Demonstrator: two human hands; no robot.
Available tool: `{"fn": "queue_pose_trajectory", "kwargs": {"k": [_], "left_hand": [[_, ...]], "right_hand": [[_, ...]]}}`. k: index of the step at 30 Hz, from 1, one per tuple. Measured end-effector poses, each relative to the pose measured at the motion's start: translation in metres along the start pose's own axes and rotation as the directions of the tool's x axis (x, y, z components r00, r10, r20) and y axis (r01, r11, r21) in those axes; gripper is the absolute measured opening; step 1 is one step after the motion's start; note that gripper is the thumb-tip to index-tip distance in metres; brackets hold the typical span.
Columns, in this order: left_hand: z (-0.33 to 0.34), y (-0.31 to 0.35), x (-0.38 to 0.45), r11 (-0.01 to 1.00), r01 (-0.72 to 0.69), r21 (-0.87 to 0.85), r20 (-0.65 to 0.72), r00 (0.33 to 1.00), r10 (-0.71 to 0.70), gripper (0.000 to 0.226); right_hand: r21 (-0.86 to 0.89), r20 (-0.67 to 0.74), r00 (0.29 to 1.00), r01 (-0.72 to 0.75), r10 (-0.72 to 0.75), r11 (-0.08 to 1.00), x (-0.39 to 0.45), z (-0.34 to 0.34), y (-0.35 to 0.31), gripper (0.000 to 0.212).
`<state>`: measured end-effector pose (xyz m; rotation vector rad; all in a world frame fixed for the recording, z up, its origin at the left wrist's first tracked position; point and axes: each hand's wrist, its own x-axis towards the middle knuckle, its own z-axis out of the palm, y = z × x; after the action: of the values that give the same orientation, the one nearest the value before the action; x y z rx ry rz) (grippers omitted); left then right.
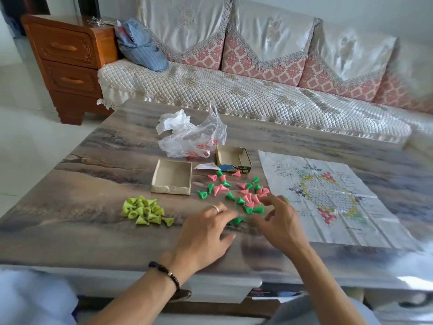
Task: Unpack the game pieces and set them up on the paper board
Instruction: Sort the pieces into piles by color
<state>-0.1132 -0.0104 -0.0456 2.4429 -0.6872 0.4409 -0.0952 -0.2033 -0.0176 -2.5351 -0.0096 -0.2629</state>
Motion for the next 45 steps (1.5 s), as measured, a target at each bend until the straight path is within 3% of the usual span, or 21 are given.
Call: {"fn": "queue_pose_trajectory", "kwargs": {"k": [3,5,8,12,20,32,36,39,42,45], "left_hand": [[0.013,0.010,0.013,0.995,0.015,0.096,0.026,1.000,-0.017,0.047],[0.018,0.014,0.020,0.990,0.030,0.138,0.043,0.998,-0.036,0.043],[0.025,0.014,0.026,0.990,0.035,0.139,0.039,0.998,-0.041,0.026],[0.030,0.010,0.030,0.992,0.069,0.106,0.068,0.995,-0.077,0.023],[0.028,0.021,0.028,0.998,0.018,-0.056,0.148,0.989,-0.009,0.017],[0.032,0.030,0.034,0.986,0.027,-0.165,0.149,0.989,-0.002,0.026],[0.032,0.029,0.036,0.982,0.022,-0.188,0.155,0.988,0.008,0.032],[0.027,0.027,0.038,0.980,0.019,-0.196,0.171,0.985,0.015,0.031],[0.020,0.021,0.043,0.979,0.041,-0.199,0.084,0.996,-0.025,0.027],[0.015,0.011,0.055,0.983,0.097,-0.156,-0.009,0.995,-0.099,0.016]], "right_hand": [[-0.063,0.112,0.994,-0.003,0.010,0.998,0.002,0.000,0.014,0.057],[-0.073,0.139,0.990,0.019,-0.008,0.997,0.005,0.002,0.016,0.057],[-0.065,0.120,0.992,0.054,-0.046,0.996,0.012,0.005,0.014,0.038],[-0.076,0.132,0.989,0.084,-0.074,0.994,0.016,0.003,0.014,0.014],[-0.040,0.224,0.971,0.097,-0.086,0.994,-0.006,-0.010,0.029,0.017],[0.001,0.176,0.974,0.146,-0.144,0.989,-0.014,-0.014,0.034,0.027],[0.051,0.198,0.971,0.122,-0.130,0.991,-0.013,-0.016,0.036,0.039],[0.080,0.154,0.983,0.088,-0.100,0.993,-0.008,-0.023,0.036,0.035],[0.043,0.029,0.998,0.056,-0.058,0.997,0.009,-0.029,0.040,0.028],[-0.071,-0.028,0.999,0.026,-0.028,0.997,0.032,-0.031,0.046,0.038]]}}
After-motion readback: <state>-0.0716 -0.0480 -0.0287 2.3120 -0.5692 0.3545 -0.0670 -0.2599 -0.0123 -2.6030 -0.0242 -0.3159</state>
